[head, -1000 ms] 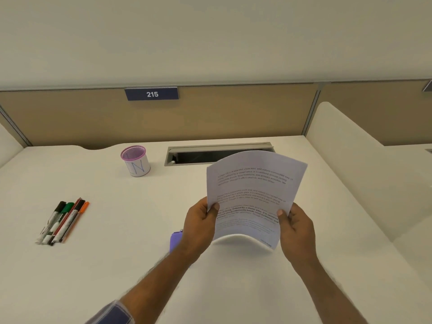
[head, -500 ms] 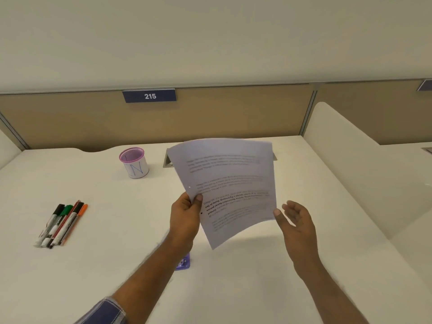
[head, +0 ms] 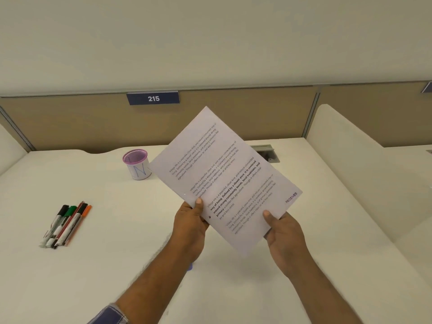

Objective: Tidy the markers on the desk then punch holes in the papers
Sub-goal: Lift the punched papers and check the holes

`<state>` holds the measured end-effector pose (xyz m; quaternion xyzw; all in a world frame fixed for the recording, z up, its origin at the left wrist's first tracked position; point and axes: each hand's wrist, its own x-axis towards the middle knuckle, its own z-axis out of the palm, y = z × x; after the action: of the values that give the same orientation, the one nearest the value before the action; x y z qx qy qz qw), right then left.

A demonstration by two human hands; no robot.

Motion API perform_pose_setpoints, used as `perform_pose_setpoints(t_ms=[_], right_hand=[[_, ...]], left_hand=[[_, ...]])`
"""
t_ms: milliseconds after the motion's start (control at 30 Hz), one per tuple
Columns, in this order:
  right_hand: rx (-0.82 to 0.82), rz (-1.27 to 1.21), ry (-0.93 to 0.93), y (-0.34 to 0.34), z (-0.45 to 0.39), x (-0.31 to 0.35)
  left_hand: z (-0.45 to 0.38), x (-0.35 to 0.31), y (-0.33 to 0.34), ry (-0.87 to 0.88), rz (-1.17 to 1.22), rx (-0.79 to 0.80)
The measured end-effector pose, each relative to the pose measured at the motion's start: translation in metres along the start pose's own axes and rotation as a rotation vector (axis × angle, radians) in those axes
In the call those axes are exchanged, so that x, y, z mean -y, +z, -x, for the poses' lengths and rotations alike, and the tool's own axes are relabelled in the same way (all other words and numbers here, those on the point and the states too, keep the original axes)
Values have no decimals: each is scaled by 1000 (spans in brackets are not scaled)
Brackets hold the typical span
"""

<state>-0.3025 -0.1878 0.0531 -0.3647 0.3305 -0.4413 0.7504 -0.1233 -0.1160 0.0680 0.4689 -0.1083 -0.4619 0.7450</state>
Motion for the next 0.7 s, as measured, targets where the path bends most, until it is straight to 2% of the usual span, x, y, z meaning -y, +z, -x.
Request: perform_pose_setpoints(t_ms=[167,400,567,700], right_hand=[[-47,50,-37,-3,-3,6],[-42,129,-57,-21,-6,22],[-20,188,-62,-31,-8,36],[15,270,-52,-35,-10,45]], left_hand=[[-2,0,-6,-42,13,7],[-25,-41,-40,55,-47,-44],[-41,-87,-54,212,-271,-60],[-46,-105,-43,257,-526,83]])
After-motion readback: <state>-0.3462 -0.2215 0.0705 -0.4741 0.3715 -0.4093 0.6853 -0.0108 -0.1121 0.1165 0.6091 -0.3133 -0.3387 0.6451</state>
